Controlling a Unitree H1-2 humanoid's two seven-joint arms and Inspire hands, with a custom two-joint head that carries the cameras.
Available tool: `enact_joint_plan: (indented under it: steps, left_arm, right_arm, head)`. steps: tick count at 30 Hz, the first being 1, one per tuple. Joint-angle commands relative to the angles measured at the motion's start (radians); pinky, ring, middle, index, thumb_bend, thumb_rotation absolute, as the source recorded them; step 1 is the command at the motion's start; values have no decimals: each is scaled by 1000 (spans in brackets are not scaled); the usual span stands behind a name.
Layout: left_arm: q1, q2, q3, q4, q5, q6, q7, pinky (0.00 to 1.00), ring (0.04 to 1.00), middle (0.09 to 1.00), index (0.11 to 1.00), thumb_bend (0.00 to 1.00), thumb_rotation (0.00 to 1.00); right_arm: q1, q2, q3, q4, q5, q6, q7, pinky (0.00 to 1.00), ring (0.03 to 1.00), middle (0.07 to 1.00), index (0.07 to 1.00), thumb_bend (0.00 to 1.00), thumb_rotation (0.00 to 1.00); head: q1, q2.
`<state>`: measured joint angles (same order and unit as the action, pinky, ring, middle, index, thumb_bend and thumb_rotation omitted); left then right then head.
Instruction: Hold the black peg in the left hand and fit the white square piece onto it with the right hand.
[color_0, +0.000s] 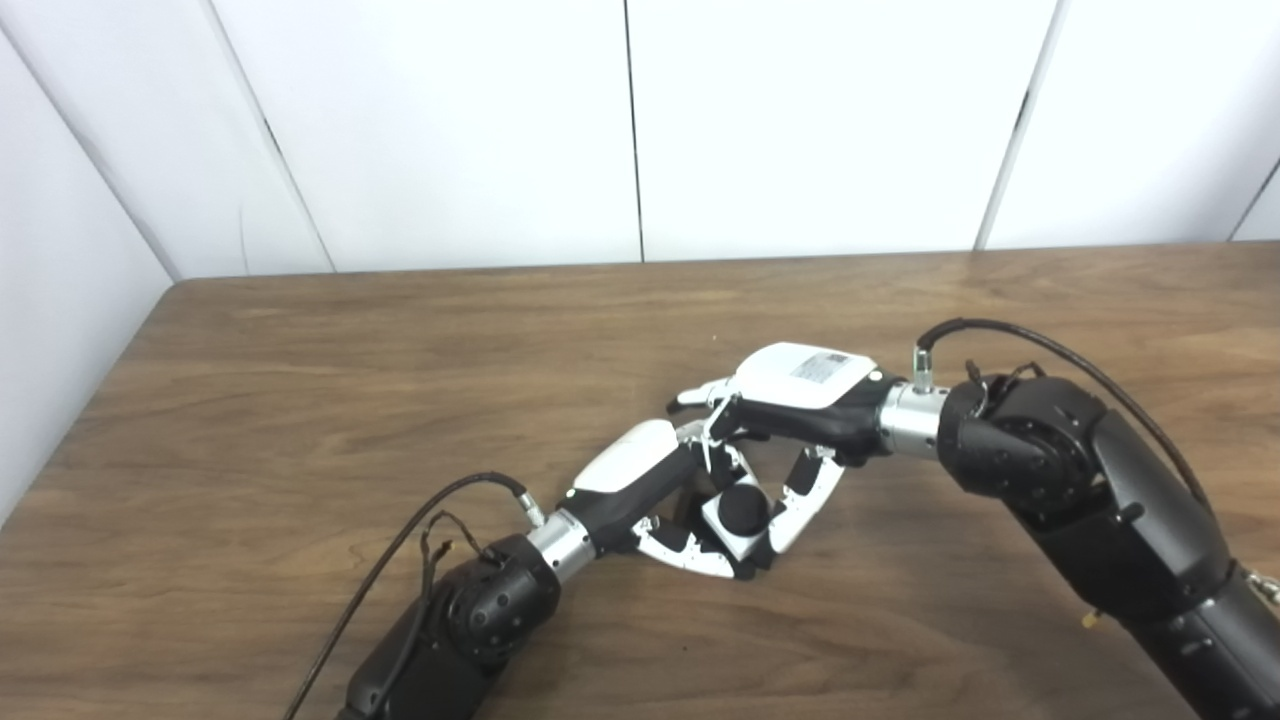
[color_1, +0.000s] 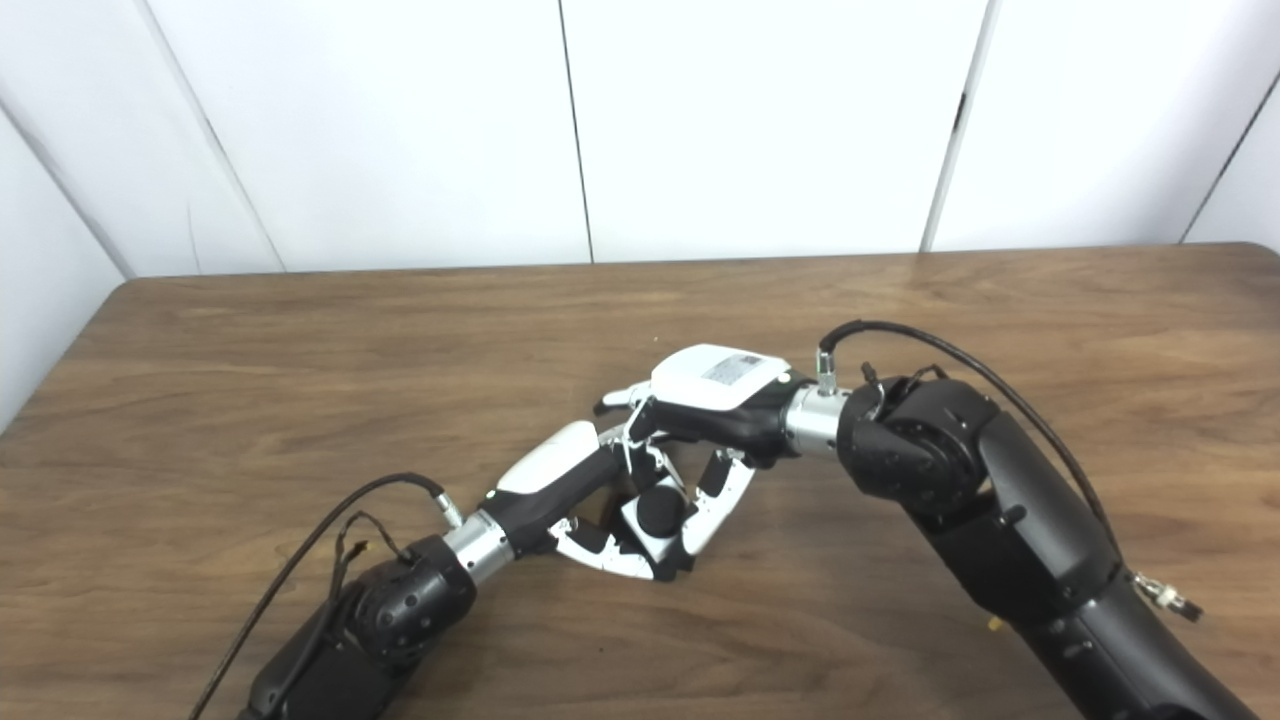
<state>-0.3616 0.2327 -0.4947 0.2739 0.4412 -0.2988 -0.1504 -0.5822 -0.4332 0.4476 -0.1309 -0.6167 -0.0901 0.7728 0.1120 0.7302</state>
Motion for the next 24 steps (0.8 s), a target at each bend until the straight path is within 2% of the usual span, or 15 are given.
enact_joint_plan:
  steps: [1, 15, 19, 24]
  left_arm:
    - [22, 13, -36, 30, 71, 50, -57, 949, 972, 908, 490, 521, 78]
    - [30, 16, -35, 20, 66, 56, -65, 951, 969, 907, 491, 521, 78]
    - [32, 18, -34, 23, 64, 53, -65, 953, 966, 906, 491, 521, 78]
    - [35, 23, -30, 23, 61, 53, -64, 954, 967, 907, 492, 521, 78]
  right_arm:
    - [-48, -20, -14, -29, -13, 25, 12, 887, 941, 964, 987, 1000, 437]
    - [-68, -57, -42, -46, 9, 32, 30, 889, 935, 960, 969, 1000, 425]
    - [-91, -86, -72, -72, 16, 60, 51, 888, 939, 965, 977, 1000, 429]
    - [-119, -129, -119, -90, 39, 93, 73, 856, 934, 958, 960, 1000, 386]
  head:
    - [0, 1]
    - [-6, 11]
    - [-15, 10]
    - [-28, 9]
